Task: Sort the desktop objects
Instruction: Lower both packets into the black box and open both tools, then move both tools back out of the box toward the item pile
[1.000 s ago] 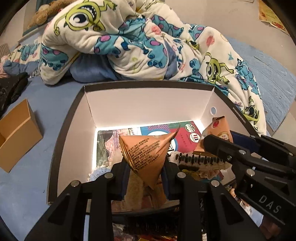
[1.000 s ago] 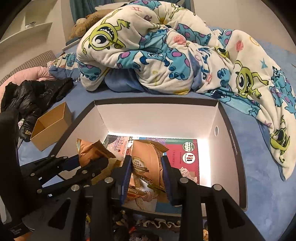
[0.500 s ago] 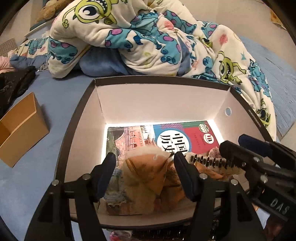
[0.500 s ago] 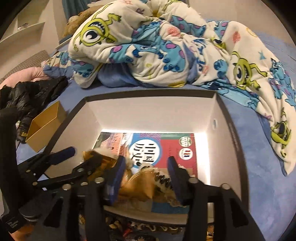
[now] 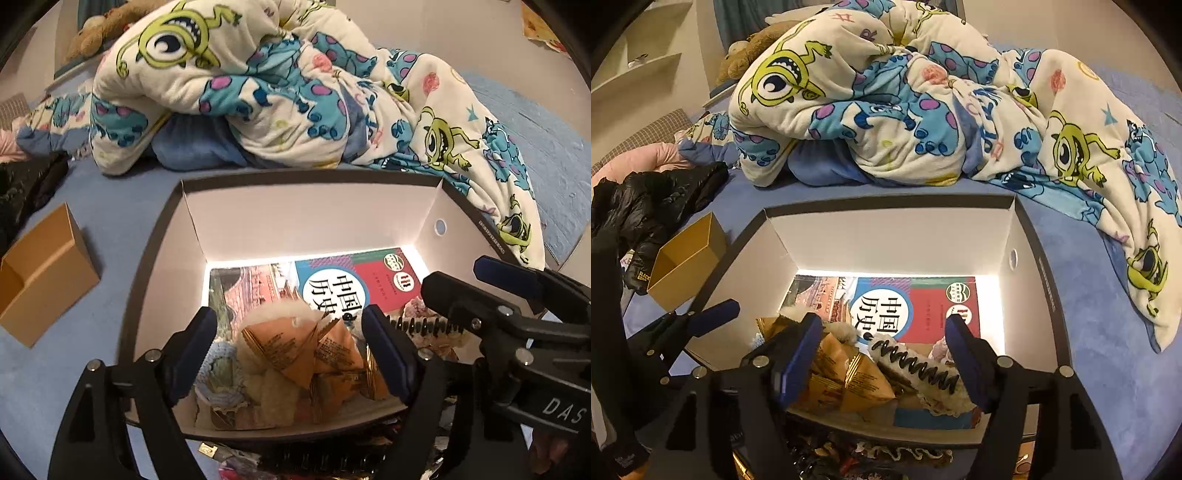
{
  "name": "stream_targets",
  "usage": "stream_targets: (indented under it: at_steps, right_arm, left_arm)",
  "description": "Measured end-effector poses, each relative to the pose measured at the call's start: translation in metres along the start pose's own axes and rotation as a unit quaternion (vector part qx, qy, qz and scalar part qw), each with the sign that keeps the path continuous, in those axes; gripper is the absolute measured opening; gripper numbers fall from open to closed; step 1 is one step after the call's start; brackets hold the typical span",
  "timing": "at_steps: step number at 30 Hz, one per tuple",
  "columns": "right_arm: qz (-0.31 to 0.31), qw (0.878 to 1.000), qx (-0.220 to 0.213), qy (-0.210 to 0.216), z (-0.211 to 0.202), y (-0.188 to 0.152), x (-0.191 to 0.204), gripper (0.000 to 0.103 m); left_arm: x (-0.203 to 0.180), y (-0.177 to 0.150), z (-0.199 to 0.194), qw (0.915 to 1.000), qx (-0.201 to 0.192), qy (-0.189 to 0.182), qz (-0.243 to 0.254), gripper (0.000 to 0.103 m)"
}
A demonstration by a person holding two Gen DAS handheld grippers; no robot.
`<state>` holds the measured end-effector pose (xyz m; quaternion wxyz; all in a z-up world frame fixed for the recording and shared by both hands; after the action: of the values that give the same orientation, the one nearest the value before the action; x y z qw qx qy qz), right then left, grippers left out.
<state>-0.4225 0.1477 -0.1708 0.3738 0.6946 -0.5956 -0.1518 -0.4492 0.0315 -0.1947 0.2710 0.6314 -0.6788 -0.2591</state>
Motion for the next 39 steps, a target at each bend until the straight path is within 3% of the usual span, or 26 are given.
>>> stream_targets:
  at_steps: [8, 16, 21, 30, 39]
  right_arm:
    - [-0.002, 1.0, -0.025, 0.006, -0.029, 0.01, 0.011, 0.071]
    - [-0.024, 0.999, -0.043, 0.012, -0.069, 0.011, 0.029, 0.071]
    - [-0.045, 0.998, -0.049, 0.016, -0.09, -0.001, 0.042, 0.078]
    - [-0.046, 0.997, -0.045, 0.034, -0.114, -0.046, 0.061, 0.08]
    - [-0.044, 0.998, -0.017, 0.044, -0.12, -0.098, 0.068, 0.08]
  left_arm:
    - [0.007, 0.007, -0.037, 0.9996, -0.024, -0.006, -0.011, 0.084]
    - [0.007, -0.016, -0.087, 0.9987, -0.05, -0.009, 0.0, 0.09]
    - [0.01, -0.047, -0.116, 0.9983, -0.057, -0.013, -0.009, 0.1]
    - [0.014, -0.12, -0.139, 0.9983, -0.031, -0.033, -0.037, 0.101]
    - [0.006, -0.179, -0.167, 0.9991, -0.034, -0.02, -0.018, 0.101]
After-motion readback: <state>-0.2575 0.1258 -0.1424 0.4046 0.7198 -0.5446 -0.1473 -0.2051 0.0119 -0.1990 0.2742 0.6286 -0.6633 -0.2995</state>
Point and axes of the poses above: each gripper's, at about its wrist camera, not at the fingertips, and z roughly the way its jaws point, x to its left, y to its top, the point moved 7 cm from there along z, roughly the way its jaws point, and after that the axes turned 9 degrees about y, right-handed, at the moved point
